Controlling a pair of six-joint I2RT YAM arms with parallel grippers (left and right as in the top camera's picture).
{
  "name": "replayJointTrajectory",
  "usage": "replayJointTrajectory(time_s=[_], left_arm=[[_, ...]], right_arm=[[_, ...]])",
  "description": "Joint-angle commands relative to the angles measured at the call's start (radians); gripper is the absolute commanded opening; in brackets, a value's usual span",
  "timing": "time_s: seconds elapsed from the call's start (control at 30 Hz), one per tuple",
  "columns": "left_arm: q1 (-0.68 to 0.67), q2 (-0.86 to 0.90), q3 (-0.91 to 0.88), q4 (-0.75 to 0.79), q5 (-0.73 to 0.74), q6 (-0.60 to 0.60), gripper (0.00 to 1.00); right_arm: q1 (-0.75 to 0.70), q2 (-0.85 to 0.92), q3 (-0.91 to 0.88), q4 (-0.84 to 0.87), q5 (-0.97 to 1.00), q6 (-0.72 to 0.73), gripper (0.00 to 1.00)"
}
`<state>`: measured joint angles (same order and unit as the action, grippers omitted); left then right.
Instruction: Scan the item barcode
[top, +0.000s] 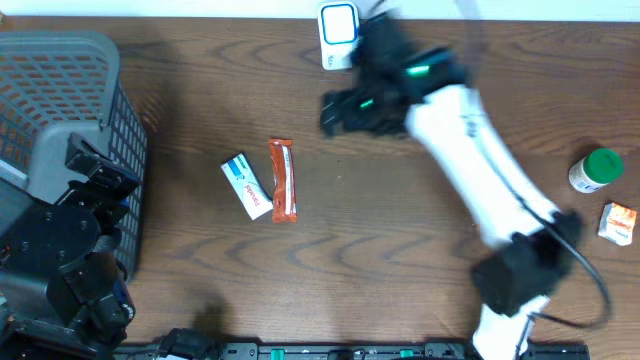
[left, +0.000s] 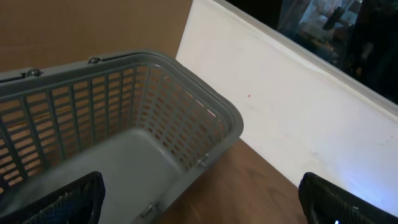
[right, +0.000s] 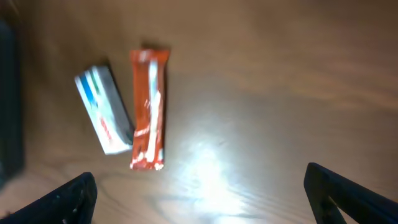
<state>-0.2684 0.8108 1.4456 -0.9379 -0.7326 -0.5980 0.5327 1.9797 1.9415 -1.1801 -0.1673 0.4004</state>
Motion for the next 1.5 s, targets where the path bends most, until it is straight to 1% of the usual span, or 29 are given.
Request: replayJointTrajectory(time_s=[0.0, 0.1, 0.2, 0.3, 0.5, 0.6, 0.7, 0.83, 0.93, 1.03, 1.1, 1.13, 1.17, 1.23, 1.27, 1.33, 1.4, 1.47], left_arm=[[0.006, 0.0, -0.003, -0.001, -0.013, 0.013, 1.0], [0.006, 0.0, -0.003, -0.001, -0.013, 0.013, 1.0], [0.006, 0.0, -0.003, -0.001, -0.013, 0.013, 1.0], [0.006, 0.0, -0.003, -0.001, -0.013, 0.013, 1.0], [0.006, 0.0, -0.003, -0.001, -0.013, 0.013, 1.0], [0.006, 0.0, -0.003, -0.001, -0.013, 0.013, 1.0], [0.006, 0.0, -0.003, -0.001, -0.013, 0.013, 1.0], [0.006, 0.0, -0.003, -0.001, -0.013, 0.013, 1.0], [0.006, 0.0, -0.003, -0.001, -0.013, 0.013, 1.0], [0.006, 0.0, -0.003, -0.001, -0.013, 0.013, 1.0], [0.006, 0.0, -0.003, -0.001, -0.013, 0.013, 1.0], [0.006, 0.0, -0.003, -0.001, -0.013, 0.013, 1.0], [0.006, 0.0, -0.003, -0.001, -0.013, 0.013, 1.0], [0.006, 0.0, -0.003, -0.001, -0.013, 0.013, 1.0], [0.006, 0.0, -0.003, -0.001, -0.013, 0.013, 1.0], [0.006, 0.0, -0.003, -0.001, -0.013, 0.013, 1.0], [0.006, 0.0, -0.003, -0.001, -0.013, 0.013, 1.0], [0.006, 0.0, -0.003, -0.001, -0.013, 0.013, 1.0]], right_arm=[[0.095, 0.079, 0.005, 0.002, 0.009, 0.085, 0.99], [0.147, 0.153, 0.005, 0.01, 0.008, 0.129, 0.99], [0.188, 0.203, 0.005, 0.031, 0.008, 0.143, 0.99], [0.216, 0.23, 0.005, 0.043, 0.008, 0.18, 0.99], [0.259, 0.266, 0.005, 0.112, 0.011, 0.179, 0.99], [0.273, 0.291, 0.005, 0.117, 0.073, 0.217, 0.99], [0.275, 0.32, 0.005, 0.115, 0.126, 0.268, 0.96], [0.275, 0.37, 0.005, 0.117, 0.125, 0.303, 0.91], [0.275, 0.398, 0.005, 0.117, 0.125, 0.319, 0.86], [0.275, 0.409, 0.005, 0.119, 0.125, 0.325, 0.84], [0.275, 0.411, 0.005, 0.119, 0.126, 0.325, 0.8], [0.275, 0.41, 0.005, 0.12, 0.126, 0.325, 0.78], [0.275, 0.411, 0.005, 0.12, 0.129, 0.325, 0.72], [0.275, 0.411, 0.005, 0.114, 0.151, 0.325, 0.5], [0.275, 0.411, 0.005, 0.108, 0.164, 0.325, 0.44], [0.275, 0.411, 0.005, 0.088, 0.185, 0.324, 0.35], [0.275, 0.411, 0.005, 0.056, 0.212, 0.309, 0.31], [0.275, 0.411, 0.005, 0.019, 0.248, 0.243, 0.25]])
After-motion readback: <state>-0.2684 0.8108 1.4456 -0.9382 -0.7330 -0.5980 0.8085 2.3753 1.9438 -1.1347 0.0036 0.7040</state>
